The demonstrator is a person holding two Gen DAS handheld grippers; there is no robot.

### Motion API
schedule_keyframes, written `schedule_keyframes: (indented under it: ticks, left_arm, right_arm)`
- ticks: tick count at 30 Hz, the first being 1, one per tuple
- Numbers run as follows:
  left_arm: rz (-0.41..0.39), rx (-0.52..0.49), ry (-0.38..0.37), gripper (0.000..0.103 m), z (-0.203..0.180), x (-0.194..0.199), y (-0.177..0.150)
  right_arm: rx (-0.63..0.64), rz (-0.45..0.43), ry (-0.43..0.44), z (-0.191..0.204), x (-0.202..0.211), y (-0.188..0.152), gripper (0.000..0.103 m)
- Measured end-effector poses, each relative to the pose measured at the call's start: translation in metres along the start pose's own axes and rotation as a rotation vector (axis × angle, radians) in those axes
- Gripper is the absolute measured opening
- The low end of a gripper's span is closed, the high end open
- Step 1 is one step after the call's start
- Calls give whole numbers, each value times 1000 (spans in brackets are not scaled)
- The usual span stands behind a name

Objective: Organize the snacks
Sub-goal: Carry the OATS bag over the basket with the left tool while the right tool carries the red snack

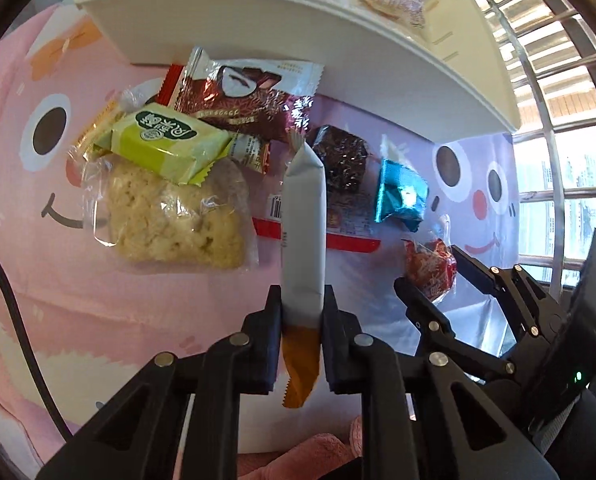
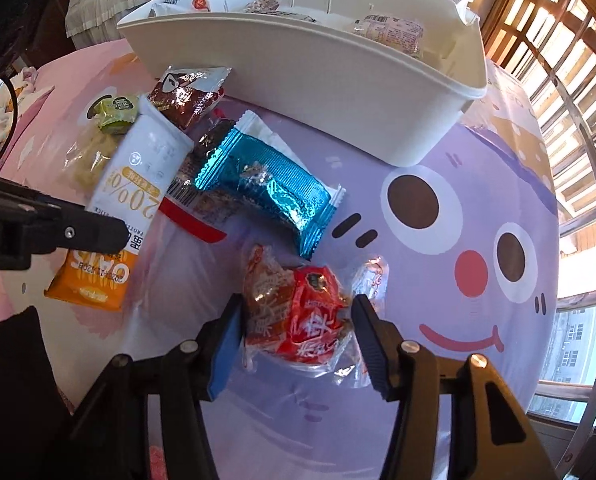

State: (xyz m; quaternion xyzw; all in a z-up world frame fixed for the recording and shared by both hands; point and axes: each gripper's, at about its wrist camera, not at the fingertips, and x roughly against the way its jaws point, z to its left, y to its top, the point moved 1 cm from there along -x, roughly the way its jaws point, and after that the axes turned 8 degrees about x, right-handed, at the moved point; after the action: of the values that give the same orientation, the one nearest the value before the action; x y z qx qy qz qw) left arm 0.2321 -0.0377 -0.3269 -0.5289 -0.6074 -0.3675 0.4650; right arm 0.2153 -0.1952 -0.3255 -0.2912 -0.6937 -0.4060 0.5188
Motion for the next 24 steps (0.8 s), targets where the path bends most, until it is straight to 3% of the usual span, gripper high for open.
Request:
schedule_keyframes:
  ticks: [15,24]
  left_arm:
    - [-22,-201,-62,15,-5,67,-9]
    - [-30,-314,-116,15,-29,121,9]
  right_arm:
    - [-132,-4,-51,-8,43,-5,54]
    - [-218,-112,-134,-30,93,16,55]
